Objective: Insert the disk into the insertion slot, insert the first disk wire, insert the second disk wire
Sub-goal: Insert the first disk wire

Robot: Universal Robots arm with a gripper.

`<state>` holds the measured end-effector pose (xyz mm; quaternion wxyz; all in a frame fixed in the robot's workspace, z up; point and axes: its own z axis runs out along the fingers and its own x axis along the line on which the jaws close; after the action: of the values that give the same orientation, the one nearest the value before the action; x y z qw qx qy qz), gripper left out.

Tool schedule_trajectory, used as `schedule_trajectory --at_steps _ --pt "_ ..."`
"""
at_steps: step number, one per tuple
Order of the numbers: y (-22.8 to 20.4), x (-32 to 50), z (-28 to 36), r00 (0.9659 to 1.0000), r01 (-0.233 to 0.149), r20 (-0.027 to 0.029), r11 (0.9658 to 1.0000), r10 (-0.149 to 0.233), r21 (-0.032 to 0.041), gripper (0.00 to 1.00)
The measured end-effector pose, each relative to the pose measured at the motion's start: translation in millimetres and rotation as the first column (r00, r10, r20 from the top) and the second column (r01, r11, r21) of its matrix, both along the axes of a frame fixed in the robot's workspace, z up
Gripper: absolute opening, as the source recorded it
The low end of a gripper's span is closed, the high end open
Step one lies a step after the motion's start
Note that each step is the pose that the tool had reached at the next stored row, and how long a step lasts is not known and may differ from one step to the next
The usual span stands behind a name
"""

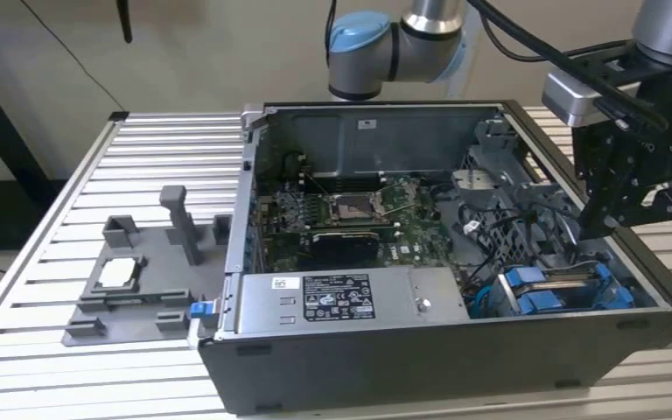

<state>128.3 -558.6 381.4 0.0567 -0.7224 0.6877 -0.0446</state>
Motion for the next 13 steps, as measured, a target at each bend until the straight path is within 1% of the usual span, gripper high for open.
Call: schedule_trajectory --at_steps 5,9,12,13 --pt "-1.8 2.4 -3.5 0.9996 0.000 -0.0287 1.0000 0.000 0.0001 0.19" --pt "-3.8 4.6 -5.6 0.9984 0.000 -0.0568 1.0000 0.000 0.0000 0.19" --pt "-5.7 7.0 -7.4 0.9969 0.000 -0.0791 1.0000 0.000 0.0000 0.19" --pt "-6.2 7.9 -8.0 0.9964 0.000 -0.0848 1.0000 0.000 0.0000 0.19"
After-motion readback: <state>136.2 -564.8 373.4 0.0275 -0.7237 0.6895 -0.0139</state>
